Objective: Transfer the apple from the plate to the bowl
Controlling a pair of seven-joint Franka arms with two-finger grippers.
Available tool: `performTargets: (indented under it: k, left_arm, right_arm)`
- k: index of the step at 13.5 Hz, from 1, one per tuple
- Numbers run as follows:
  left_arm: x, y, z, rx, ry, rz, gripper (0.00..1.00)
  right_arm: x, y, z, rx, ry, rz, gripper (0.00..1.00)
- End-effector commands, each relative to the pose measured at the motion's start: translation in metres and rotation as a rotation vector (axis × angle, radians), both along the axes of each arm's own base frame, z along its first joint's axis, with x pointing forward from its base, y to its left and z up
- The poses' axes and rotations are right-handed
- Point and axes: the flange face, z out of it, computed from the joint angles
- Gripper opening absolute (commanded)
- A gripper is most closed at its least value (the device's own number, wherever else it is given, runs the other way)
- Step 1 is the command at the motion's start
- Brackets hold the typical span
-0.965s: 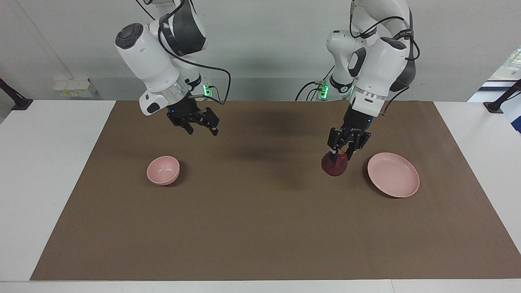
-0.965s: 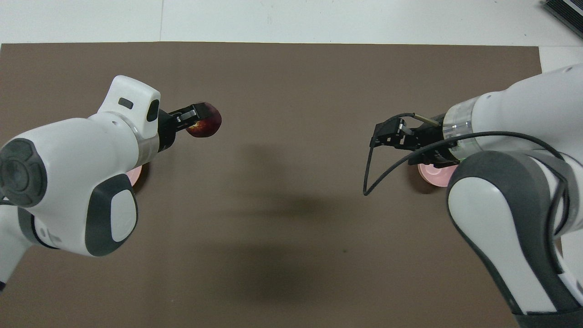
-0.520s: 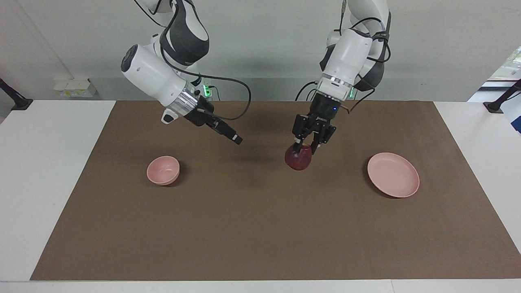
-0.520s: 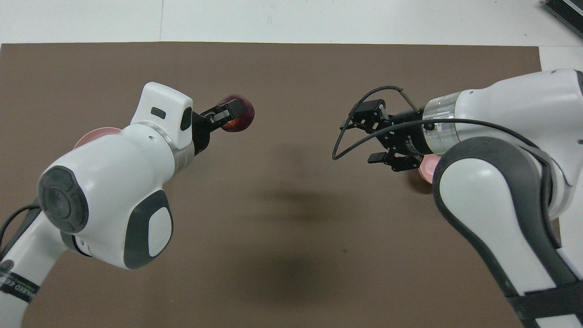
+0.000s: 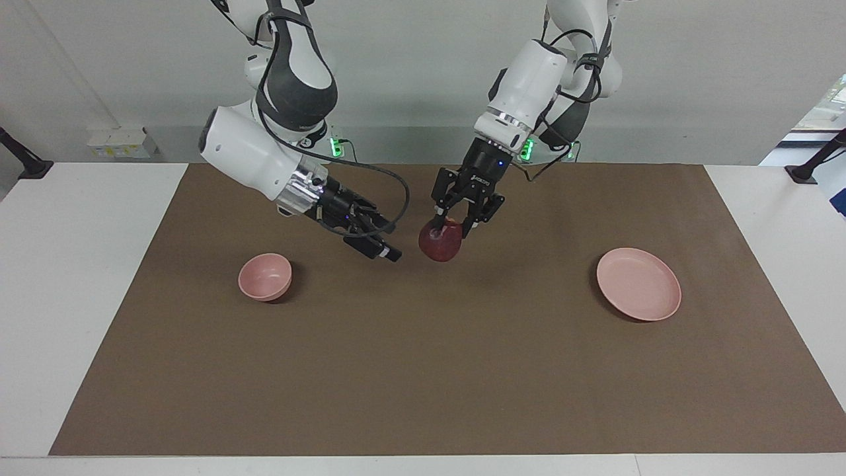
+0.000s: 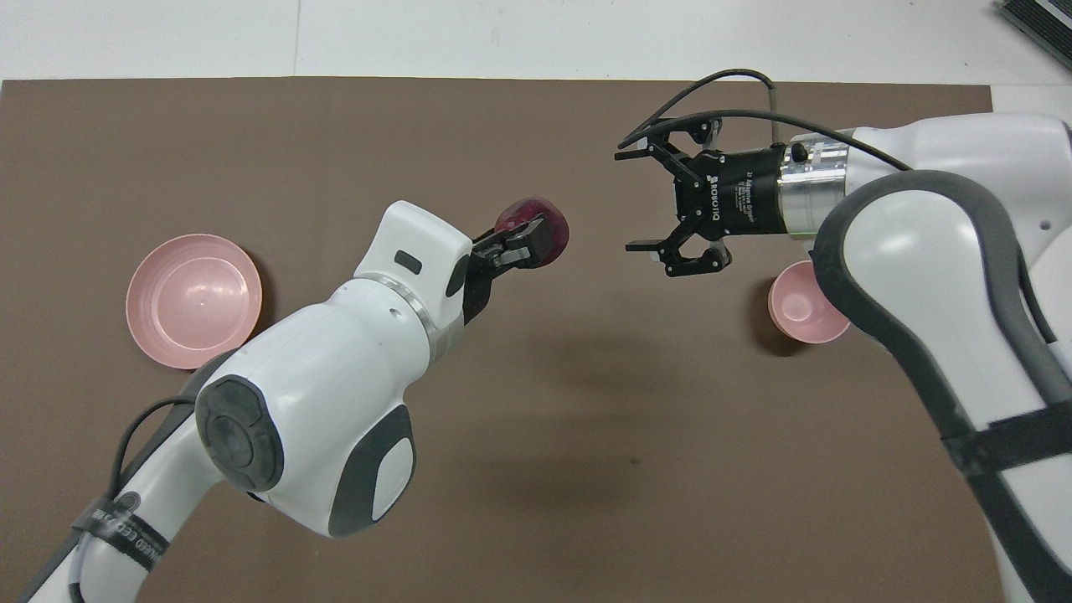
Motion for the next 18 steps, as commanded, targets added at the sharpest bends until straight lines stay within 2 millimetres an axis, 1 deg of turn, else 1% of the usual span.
performTargets:
  k: [1, 2, 3, 4, 11, 13, 18]
  left_arm:
    - [0.008, -0.012, 0.010, -0.030, -0.017, -0.006, 0.00]
    - [0.011, -0.017, 0.013, -0.031, -0.013, -0.017, 0.00]
    - [0.007, -0.022, 0.012, -0.018, 0.001, -0.036, 0.00]
    - [0.003, -0.027, 0.011, -0.017, 0.009, -0.048, 0.00]
    - [-0.001, -0.034, 0.013, -0.017, 0.009, -0.063, 0.00]
    - [0.002, -0.037, 0.017, -0.018, 0.019, -0.069, 0.00]
    - [0.000, -0.041, 0.017, -0.009, 0.040, -0.083, 0.00]
  right_arm:
    - [0.005, 0.010, -0.001, 0.025, 0.009, -0.023, 1.00]
    - [0.004, 0.013, -0.001, 0.027, 0.009, -0.019, 1.00]
    - [0.002, 0.018, -0.001, 0.029, 0.010, -0.013, 1.00]
    - [0.002, 0.018, -0.001, 0.031, 0.011, -0.013, 1.00]
    - [-0.005, 0.022, -0.001, 0.044, 0.046, 0.010, 1.00]
    - [-0.010, 0.021, -0.007, 0.026, 0.041, 0.035, 1.00]
    - [-0.012, 0.021, -0.005, 0.045, 0.053, 0.036, 1.00]
